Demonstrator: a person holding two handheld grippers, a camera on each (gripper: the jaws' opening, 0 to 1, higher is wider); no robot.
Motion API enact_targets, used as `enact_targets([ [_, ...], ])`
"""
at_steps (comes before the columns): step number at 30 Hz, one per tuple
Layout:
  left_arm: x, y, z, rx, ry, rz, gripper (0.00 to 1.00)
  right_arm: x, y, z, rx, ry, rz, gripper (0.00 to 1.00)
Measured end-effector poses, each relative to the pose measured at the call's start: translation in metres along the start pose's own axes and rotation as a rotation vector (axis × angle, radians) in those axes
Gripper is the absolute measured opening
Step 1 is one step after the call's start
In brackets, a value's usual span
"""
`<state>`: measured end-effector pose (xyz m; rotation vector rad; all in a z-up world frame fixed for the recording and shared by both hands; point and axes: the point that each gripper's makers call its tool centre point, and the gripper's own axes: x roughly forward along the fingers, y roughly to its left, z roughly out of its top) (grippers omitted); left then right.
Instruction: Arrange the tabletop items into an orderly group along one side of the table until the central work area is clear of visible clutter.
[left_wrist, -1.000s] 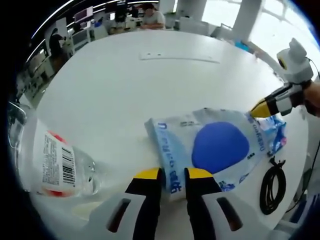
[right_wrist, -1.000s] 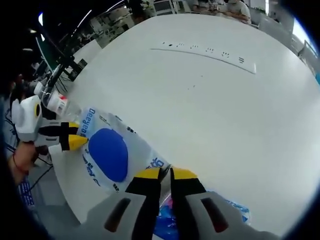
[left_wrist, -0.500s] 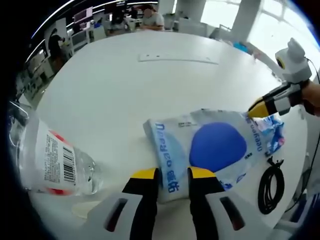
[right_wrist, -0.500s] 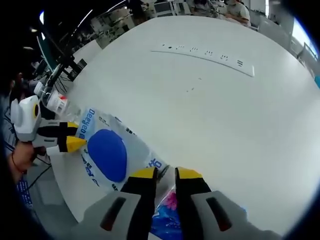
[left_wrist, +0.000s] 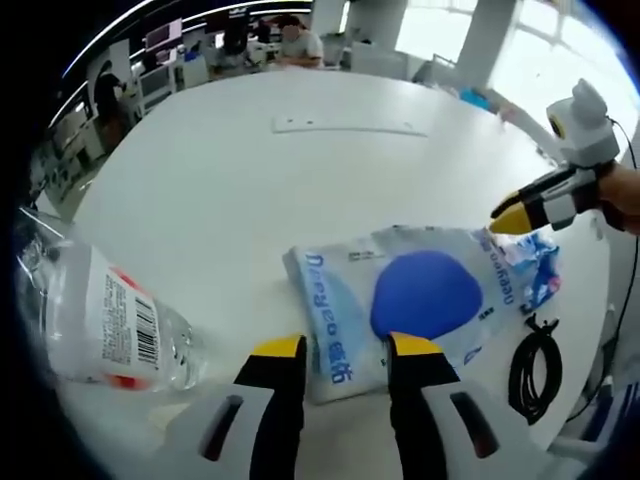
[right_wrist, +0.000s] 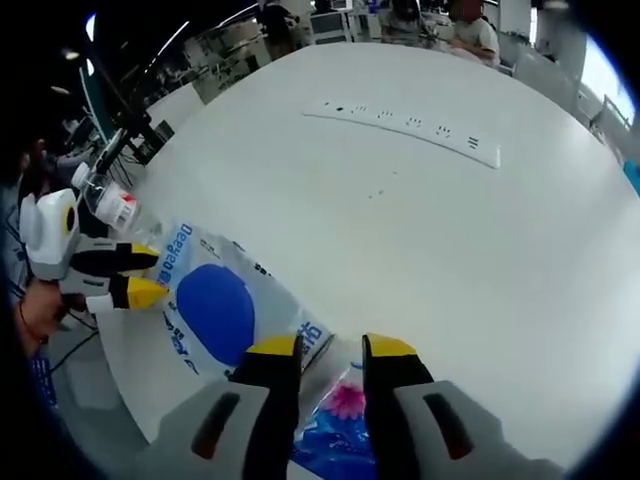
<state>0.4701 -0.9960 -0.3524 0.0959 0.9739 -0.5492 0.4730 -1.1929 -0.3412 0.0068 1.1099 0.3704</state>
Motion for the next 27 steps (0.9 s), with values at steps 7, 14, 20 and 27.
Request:
enact_targets([
  [7,-0.006,-0.004,0.003,-0.003,-0.019,-0.028,0.34,-0.006,0.003,0.004,-0.007,-0.024,-0.014,0.24],
  [14,-0.013,-0.007,0.005,0.006,-0.034,-0.049,0.37,-0.011,0.008,0.006,-0.019,-0.044,-0.027,0.29],
  [20,-0.021,-0.008,0.006,0.015,-0.051,-0.069,0.4,-0.018,0.013,0.009,-0.013,-0.081,-0.032,0.32],
  [27,-0.034,-0.016,0.011,0.016,-0.086,-0.137,0.47,-0.029,0.025,0.014,-0.026,-0.127,-0.036,0.35],
])
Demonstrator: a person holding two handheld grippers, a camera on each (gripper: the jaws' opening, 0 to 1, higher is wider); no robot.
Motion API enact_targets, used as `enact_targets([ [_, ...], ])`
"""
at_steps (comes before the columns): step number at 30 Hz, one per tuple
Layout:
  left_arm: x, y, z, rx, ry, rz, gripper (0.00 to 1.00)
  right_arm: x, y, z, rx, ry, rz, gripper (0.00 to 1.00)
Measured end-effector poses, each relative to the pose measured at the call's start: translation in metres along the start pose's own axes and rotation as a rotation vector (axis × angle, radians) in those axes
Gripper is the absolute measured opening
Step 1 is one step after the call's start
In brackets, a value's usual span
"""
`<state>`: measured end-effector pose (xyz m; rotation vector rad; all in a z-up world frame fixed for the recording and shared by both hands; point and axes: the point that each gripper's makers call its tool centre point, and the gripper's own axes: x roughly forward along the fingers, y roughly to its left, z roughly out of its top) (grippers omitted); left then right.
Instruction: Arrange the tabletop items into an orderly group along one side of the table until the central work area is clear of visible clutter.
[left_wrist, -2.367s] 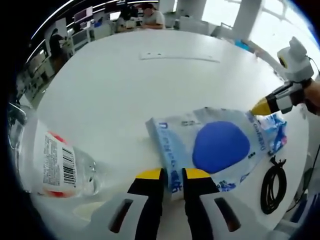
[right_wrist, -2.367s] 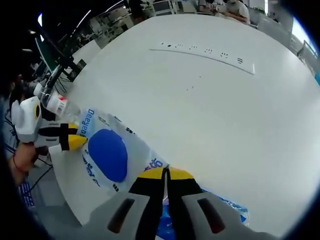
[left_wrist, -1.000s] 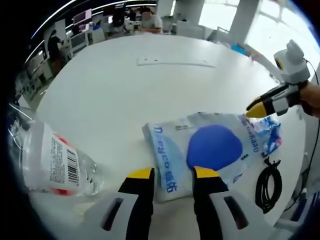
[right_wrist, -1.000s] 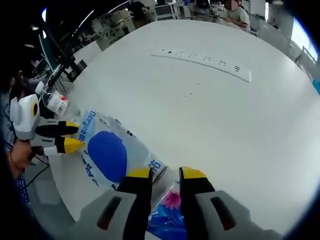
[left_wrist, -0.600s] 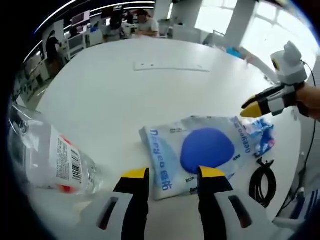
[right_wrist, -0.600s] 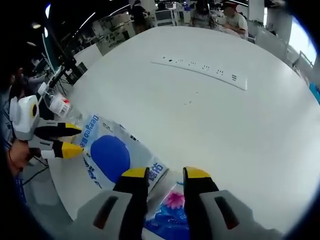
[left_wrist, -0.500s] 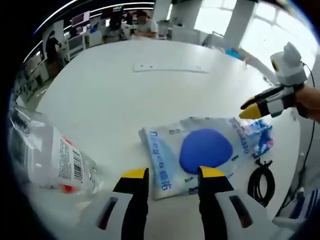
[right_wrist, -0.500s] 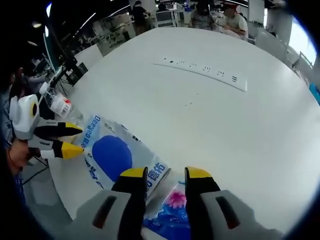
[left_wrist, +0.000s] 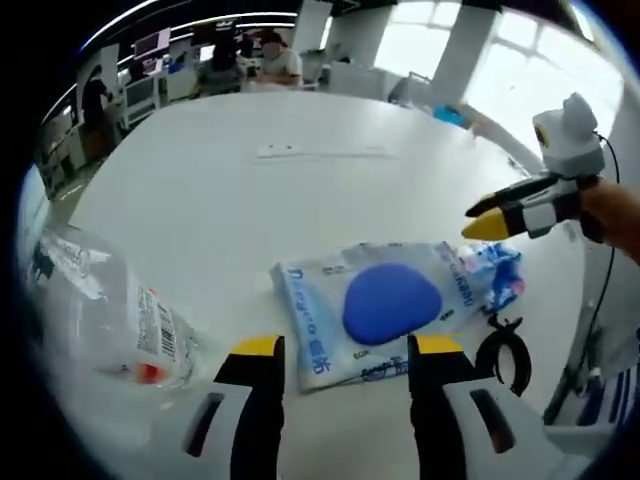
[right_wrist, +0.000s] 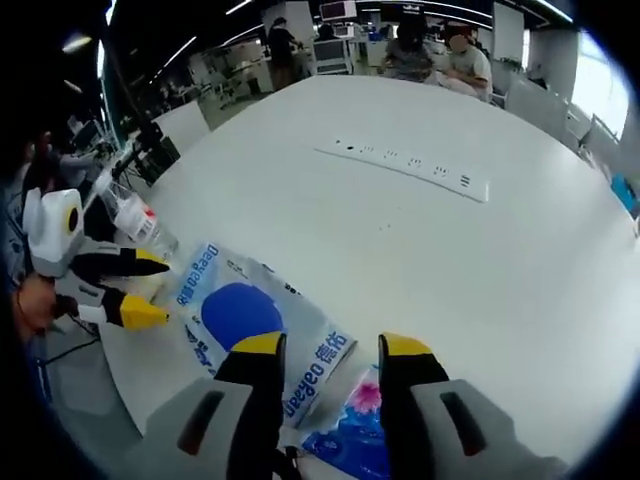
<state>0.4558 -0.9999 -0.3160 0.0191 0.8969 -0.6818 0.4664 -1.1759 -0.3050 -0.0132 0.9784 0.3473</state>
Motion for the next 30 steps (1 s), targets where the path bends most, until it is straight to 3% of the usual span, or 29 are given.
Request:
enact_targets([
  [6,-0.012,-0.004,0.001,0.021,-0.015,-0.033,0.49,-0.007,0.012,-0.001,-0.006,-0.035,0.007,0.37],
  [14,-0.036,-0.019,0.0,0.065,-0.049,-0.135,0.52,-0.018,0.029,-0.001,-0.024,-0.115,0.033,0.39],
  [24,-0.066,-0.018,-0.007,0.083,-0.085,-0.191,0.56,-0.038,0.055,0.001,-0.01,-0.221,0.058,0.45],
  [30,-0.084,-0.015,-0.006,0.085,-0.106,-0.215,0.57,-0.045,0.068,0.0,-0.011,-0.234,0.068,0.48],
])
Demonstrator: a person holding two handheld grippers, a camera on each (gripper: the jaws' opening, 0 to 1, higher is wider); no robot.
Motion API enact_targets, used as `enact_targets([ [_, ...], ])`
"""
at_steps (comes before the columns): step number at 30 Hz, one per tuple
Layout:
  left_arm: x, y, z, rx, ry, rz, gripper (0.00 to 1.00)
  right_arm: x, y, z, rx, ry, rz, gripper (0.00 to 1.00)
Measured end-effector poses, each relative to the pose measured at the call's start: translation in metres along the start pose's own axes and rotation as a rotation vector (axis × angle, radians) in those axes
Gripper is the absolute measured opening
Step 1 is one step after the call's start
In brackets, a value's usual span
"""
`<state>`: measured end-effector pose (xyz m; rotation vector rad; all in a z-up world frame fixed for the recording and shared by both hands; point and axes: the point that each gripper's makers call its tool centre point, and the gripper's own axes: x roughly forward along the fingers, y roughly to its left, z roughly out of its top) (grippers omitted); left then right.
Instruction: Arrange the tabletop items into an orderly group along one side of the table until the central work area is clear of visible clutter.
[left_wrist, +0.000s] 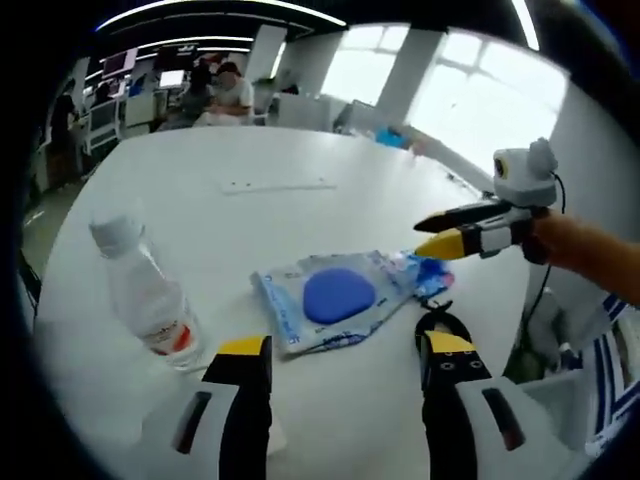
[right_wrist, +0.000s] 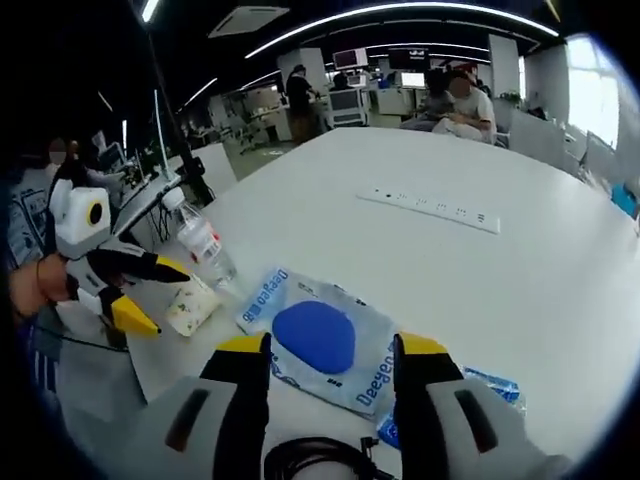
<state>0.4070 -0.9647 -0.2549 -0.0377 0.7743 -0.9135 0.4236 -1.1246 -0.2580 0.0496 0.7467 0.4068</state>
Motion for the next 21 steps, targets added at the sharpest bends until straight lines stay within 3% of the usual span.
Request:
enact_targets([
  [11,-0.041,0.006,-0.004,0.03,-0.028,-0.029,0.6,-0.006,0.022,0.011,-0.026,-0.033,0.022,0.53],
  [16,-0.064,0.012,-0.003,0.023,-0.063,-0.034,0.6,0.002,0.036,0.016,-0.034,-0.035,0.06,0.56],
  [21,-0.079,0.02,-0.01,0.022,-0.061,-0.024,0.6,0.013,0.058,0.023,-0.065,-0.036,0.105,0.57],
])
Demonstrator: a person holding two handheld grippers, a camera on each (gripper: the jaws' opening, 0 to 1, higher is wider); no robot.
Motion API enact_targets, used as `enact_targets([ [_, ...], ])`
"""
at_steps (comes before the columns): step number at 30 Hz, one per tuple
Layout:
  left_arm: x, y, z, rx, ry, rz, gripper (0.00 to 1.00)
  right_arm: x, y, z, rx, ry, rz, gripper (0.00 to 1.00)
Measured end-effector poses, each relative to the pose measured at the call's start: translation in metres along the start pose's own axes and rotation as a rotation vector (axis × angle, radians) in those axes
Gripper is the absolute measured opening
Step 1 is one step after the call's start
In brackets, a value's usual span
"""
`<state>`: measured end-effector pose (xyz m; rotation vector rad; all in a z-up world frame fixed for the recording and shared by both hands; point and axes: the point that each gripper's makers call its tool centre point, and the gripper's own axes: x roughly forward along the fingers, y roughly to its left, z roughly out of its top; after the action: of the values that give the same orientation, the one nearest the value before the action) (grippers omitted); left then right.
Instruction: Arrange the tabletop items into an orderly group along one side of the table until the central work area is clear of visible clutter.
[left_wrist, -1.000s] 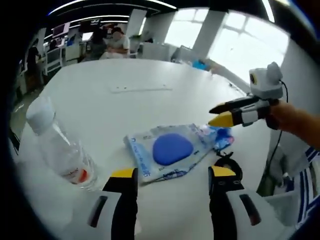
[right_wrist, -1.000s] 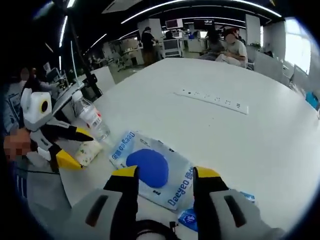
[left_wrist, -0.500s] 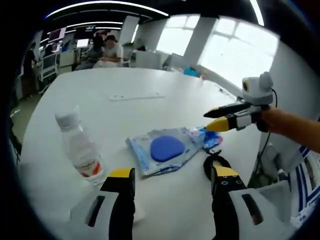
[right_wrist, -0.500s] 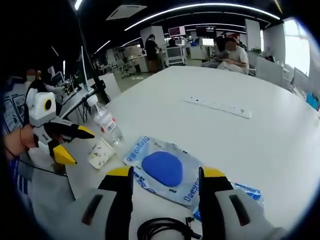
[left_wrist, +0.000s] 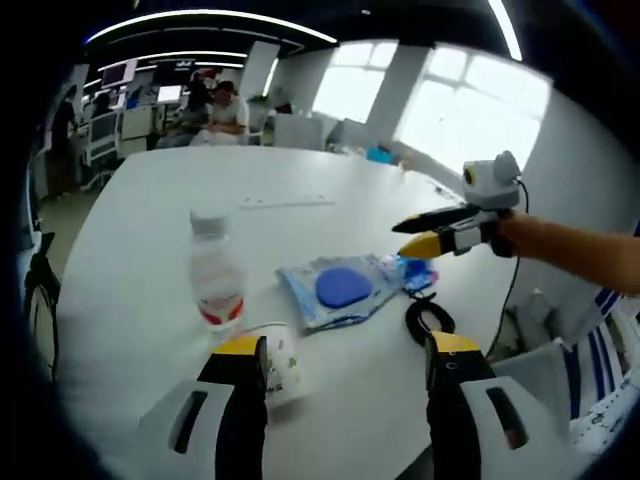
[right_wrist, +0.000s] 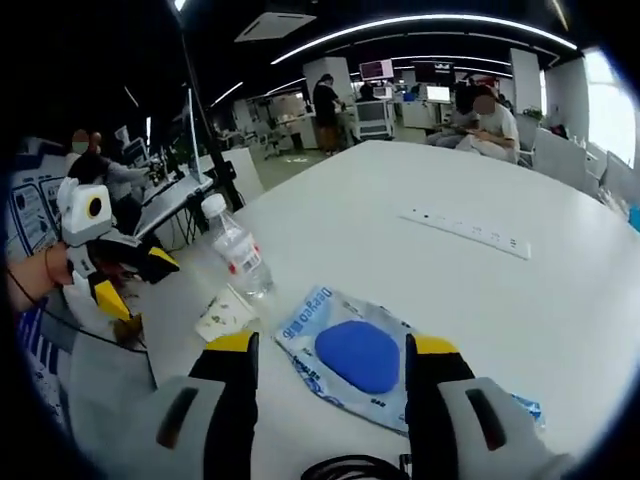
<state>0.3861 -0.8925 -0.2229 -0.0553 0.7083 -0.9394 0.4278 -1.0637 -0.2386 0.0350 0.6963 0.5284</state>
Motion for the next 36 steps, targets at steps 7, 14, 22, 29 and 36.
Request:
enact_targets([
  [7,-0.017,0.004,-0.008,-0.016,-0.01,0.001,0.6,0.018,0.026,0.01,-0.048,0.001,0.067,0.57],
  [14,-0.026,0.009,-0.011,-0.037,-0.027,0.008,0.59,0.034,0.045,0.017,-0.084,0.004,0.122,0.57],
  [22,-0.035,0.01,-0.01,-0.062,-0.054,0.007,0.6,0.057,0.066,0.02,-0.122,0.024,0.187,0.55],
  [29,-0.044,0.014,-0.013,-0.078,-0.066,0.015,0.6,0.079,0.092,0.018,-0.173,0.062,0.265,0.54],
  [36,-0.051,0.021,-0.02,-0.102,-0.07,0.031,0.59,0.099,0.107,0.014,-0.219,0.1,0.317,0.53],
])
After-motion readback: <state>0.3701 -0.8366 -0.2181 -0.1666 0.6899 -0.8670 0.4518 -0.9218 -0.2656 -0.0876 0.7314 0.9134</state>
